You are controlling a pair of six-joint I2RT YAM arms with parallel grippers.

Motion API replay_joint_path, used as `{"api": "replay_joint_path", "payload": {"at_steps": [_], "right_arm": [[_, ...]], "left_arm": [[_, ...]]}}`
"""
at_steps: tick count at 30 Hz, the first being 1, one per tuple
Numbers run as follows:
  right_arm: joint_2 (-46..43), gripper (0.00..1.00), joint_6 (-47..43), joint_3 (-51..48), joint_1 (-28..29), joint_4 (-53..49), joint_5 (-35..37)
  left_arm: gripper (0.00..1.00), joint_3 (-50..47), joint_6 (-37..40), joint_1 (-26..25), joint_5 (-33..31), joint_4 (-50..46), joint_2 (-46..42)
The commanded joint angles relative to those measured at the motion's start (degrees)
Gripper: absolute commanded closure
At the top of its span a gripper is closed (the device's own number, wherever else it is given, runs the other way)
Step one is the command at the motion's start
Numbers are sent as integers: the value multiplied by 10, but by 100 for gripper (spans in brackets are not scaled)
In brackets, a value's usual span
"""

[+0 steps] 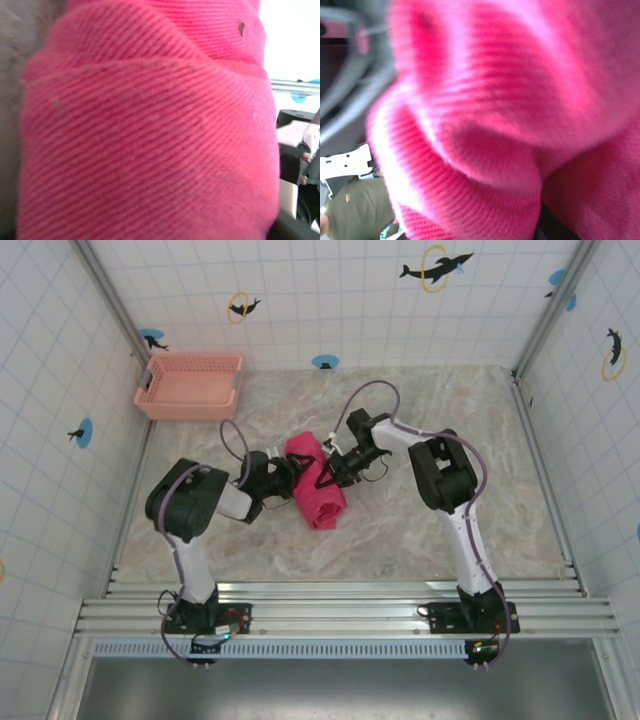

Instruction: Roll up the long pants

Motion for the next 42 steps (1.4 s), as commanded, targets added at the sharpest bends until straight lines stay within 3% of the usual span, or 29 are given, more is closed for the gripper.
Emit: {"api": "replay_joint_path", "payload": {"at_steps": [1,2,6,12,14,20,27,32,42], "right_arm": [[57,77,16,-12,17,-35,102],[55,77,17,-9,13,-35,103],[29,73,20,-8,-9,-37,107],[-58,46,-10,-66,-97,-62,133],[-89,43,-32,-95,-135,-78,155],[-150,42,-68,-194,-224,-79,172],[-181,42,-79,-280,-248,-46,170],[-185,43,-76,-297,-241,-38,161],[-209,46,-73,-302,-213,-50,140]], "left_arm": [[86,54,-87,-57,43,202,77],[100,63,-83,-61,45,202,82],[100,104,-85,-51,62,199,88],[100,214,-87,2,54,171,93],[100,270,-74,24,53,130,87],[100,484,-44,78,39,14,94],[100,646,-38,160,-11,-53,117],[100,683,-32,229,-43,-63,125],[100,631,-5,330,-112,-16,154]]}}
